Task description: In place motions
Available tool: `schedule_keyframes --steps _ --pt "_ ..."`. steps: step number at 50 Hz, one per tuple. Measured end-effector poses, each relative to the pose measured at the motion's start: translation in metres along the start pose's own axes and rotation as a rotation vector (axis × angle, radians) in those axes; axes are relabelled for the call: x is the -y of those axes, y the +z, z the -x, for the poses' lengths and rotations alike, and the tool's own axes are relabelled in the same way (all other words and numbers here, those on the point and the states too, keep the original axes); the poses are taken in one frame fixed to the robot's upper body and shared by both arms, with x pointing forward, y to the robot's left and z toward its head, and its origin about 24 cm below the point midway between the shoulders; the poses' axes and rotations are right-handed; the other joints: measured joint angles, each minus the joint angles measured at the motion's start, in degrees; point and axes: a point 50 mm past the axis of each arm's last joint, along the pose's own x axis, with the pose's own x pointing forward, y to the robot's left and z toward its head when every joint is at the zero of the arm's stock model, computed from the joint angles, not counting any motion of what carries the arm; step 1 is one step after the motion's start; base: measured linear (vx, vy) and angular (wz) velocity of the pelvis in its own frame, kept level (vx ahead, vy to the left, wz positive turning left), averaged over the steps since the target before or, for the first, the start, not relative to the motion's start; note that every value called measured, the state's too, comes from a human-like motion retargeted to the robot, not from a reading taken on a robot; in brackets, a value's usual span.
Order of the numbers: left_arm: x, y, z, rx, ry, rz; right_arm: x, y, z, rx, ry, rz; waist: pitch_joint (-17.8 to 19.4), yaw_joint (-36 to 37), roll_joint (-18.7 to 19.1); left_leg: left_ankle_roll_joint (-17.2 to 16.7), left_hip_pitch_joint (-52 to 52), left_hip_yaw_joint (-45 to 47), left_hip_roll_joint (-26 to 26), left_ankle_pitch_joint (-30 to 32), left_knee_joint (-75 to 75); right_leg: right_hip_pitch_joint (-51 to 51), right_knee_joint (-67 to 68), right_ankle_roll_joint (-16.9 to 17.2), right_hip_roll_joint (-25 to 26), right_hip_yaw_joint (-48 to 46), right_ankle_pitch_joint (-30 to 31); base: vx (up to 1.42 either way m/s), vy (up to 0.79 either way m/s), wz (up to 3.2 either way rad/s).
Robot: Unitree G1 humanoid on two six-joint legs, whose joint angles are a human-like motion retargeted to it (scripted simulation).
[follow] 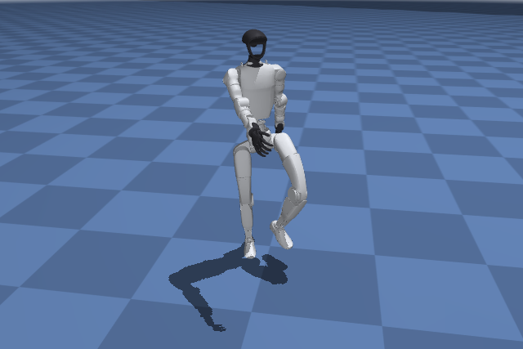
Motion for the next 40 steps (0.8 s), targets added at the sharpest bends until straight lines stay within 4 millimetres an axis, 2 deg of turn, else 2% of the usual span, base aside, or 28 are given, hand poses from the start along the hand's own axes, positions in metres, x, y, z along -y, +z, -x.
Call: schedule_keyframes --steps 3,5,7,9,10,13,17,20,23,25,26,28,30,32,34,37,40 --pt "-0.008 0.042 0.003 0.154 0.052 0.098 -0.016 -0.061 0.017 -0.171 0.005 0.006 -2.98 -3.73 0.72 0.04 11.98 -6.35 -6.79 1.20 -16.54 0.83 -0.89 1.41 0.29 -1.96 -0.21 0.16 0.16 0.69" --pt "-0.012 0.064 0.007 0.227 0.069 0.146 -0.029 -0.096 0.033 -0.274 0.010 0.001 -5.09 -6.55 1.38 -1.21 19.94 -10.16 -10.29 2.48 -29.78 0.59 -1.11 2.25 0.68 -2.72 -0.30 0.14 0.20 0.43" --pt "-0.016 0.078 0.010 0.258 0.078 0.150 -0.044 -0.126 0.051 -0.366 0.040 -0.007 -6.52 -9.06 3.08 -5.30 28.06 -13.29 -12.17 1.31 -44.15 0.34 -1.11 2.54 2.52 -2.72 -0.34 0.11 0.16 0.11" --pt "-0.022 0.089 0.014 0.267 0.099 0.113 -0.052 -0.151 0.068 -0.455 0.076 -0.009 -7.08 -12.02 5.49 -8.28 35.37 -13.05 -12.02 -4.71 -56.28 0.50 -1.06 2.76 5.03 -3.45 -0.35 0.09 0.26 0.31" --pt "-0.024 0.095 0.016 0.269 0.110 0.085 -0.054 -0.163 0.077 -0.499 0.093 -0.005 -6.80 -13.47 6.72 -9.08 38.52 -10.36 -10.92 -6.36 -61.22 1.04 -1.11 2.99 6.08 -3.77 -0.31 0.07 0.26 0.36" --pt "-0.030 0.111 0.022 0.288 0.158 -0.042 -0.048 -0.195 0.098 -0.588 0.133 0.041 -6.81 -16.85 8.62 -12.12 40.15 -11.72 -10.38 -3.78 -68.23 1.04 -1.02 4.23 6.47 -4.94 0.04 0.04 0.26 0.41" --pt "-0.041 0.141 0.035 0.304 0.229 -0.248 -0.032 -0.237 0.132 -0.683 0.192 0.117 -5.90 -18.33 9.00 -10.09 40.07 -12.81 -11.96 -2.56 -70.70 -0.41 1.55 6.36 4.63 -6.85 -0.11 -0.04 0.29 0.30" --pt "-0.042 0.162 0.044 0.344 0.275 -0.350 -0.022 -0.275 0.176 -0.848 0.239 0.167 -4.26 -17.41 9.18 -8.45 39.84 -15.62 -12.37 -2.64 -69.09 -2.54 8.07 7.80 3.36 -6.11 0.99 0.05 0.31 -0.13" --pt "-0.036 0.185 0.053 0.439 0.254 -0.395 -0.014 -0.310 0.233 -1.119 0.276 0.201 -1.68 -18.33 10.43 -7.53 41.17 -15.08 -10.48 -2.96 -68.17 -7.68 21.43 9.52 1.31 -6.51 9.10 -0.01 0.24 -0.08" --pt "-0.033 0.207 0.064 0.535 0.235 -0.393 -0.010 -0.325 0.269 -1.262 0.309 0.208 0.19 -18.54 11.92 -7.07 41.88 -14.12 -8.83 -3.24 -67.65 -13.28 32.73 8.76 0.67 -4.82 16.36 -0.09 0.24 -0.38" --pt "-0.033 0.221 0.074 0.603 0.233 -0.374 -0.008 -0.331 0.287 -1.306 0.334 0.211 1.30 -19.69 12.83 -7.03 42.22 -14.19 -7.79 -3.16 -67.38 -16.56 38.82 8.49 1.57 -3.35 17.62 -0.09 0.22 -0.14" --pt "-0.036 0.257 0.102 0.762 0.223 -0.329 -0.002 -0.341 0.320 -1.385 0.401 0.215 3.66 -22.55 14.51 -6.92 42.62 -14.42 -5.94 -3.03 -66.77 -23.47 52.06 8.92 0.40 -3.76 16.85 -0.10 0.26 0.26" --pt "-0.038 0.298 0.144 0.941 0.191 -0.286 0.005 -0.348 0.353 -1.468 0.486 0.215 6.02 -26.27 15.15 -6.65 42.71 -15.70 -5.35 -2.86 -66.19 -30.97 64.75 7.56 -3.59 -6.19 15.03 -0.12 0.22 0.60" --pt "-0.039 0.336 0.196 1.130 0.148 -0.242 0.014 -0.353 0.390 -1.583 0.566 0.212 7.95 -29.39 15.05 -6.38 42.76 -16.46 -5.04 -2.47 -65.92 -39.79 74.80 6.32 -4.55 -5.54 13.88 -0.11 0.21 0.65" --pt "-0.044 0.364 0.251 1.315 0.118 -0.201 0.025 -0.353 0.429 -1.742 0.612 0.202 9.66 -32.95 15.87 -6.47 42.33 -18.11 -3.28 -2.27 -65.18 -48.87 81.23 5.47 -2.30 -5.35 13.00 -0.06 0.07 0.73" --pt "-0.056 0.384 0.329 1.563 0.154 -0.168 0.043 -0.348 0.478 -1.980 0.568 0.175 11.13 -37.41 17.81 -7.05 41.13 -19.49 0.33 -2.66 -63.75 -61.50 84.43 3.22 2.44 -7.11 11.46 0.02 -0.02 0.41" --pt "-0.064 0.389 0.392 1.759 0.256 -0.176 0.051 -0.343 0.501 -2.082 0.409 0.083 12.66 -39.35 18.92 -7.20 40.69 -18.51 2.62 -3.38 -62.59 -69.45 83.22 -0.55 4.32 -10.07 9.64 0.01 0.04 -0.04"
